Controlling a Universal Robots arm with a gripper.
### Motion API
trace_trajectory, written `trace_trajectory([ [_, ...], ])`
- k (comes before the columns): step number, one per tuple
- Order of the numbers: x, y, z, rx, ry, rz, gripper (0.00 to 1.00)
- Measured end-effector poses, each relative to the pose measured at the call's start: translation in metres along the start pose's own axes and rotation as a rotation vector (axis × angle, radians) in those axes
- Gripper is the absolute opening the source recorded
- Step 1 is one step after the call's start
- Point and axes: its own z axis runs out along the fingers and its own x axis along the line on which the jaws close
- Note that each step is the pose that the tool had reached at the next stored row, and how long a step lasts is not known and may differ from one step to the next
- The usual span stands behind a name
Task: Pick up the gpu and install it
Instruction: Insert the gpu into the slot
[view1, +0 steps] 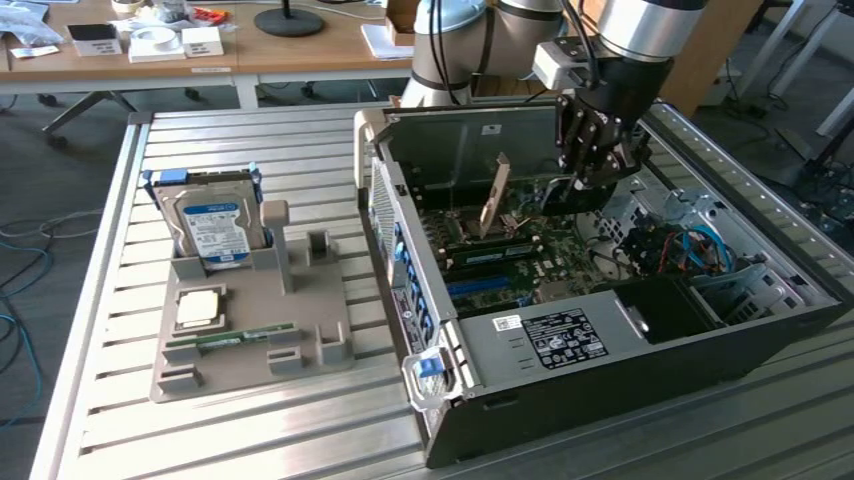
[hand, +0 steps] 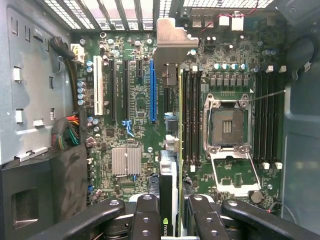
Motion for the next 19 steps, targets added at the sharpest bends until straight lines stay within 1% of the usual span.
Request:
trace_trajectory([
  [5, 0.0001, 0.0000, 0.0039, 0.0000, -0.0003, 0.000, 0.27],
  [12, 0.0001, 0.0000, 0.0043, 0.0001, -0.0002, 0.000, 0.27],
  [19, 0.0002, 0.0000, 0.0079, 0.0000, 0.0000, 0.000, 0.27],
])
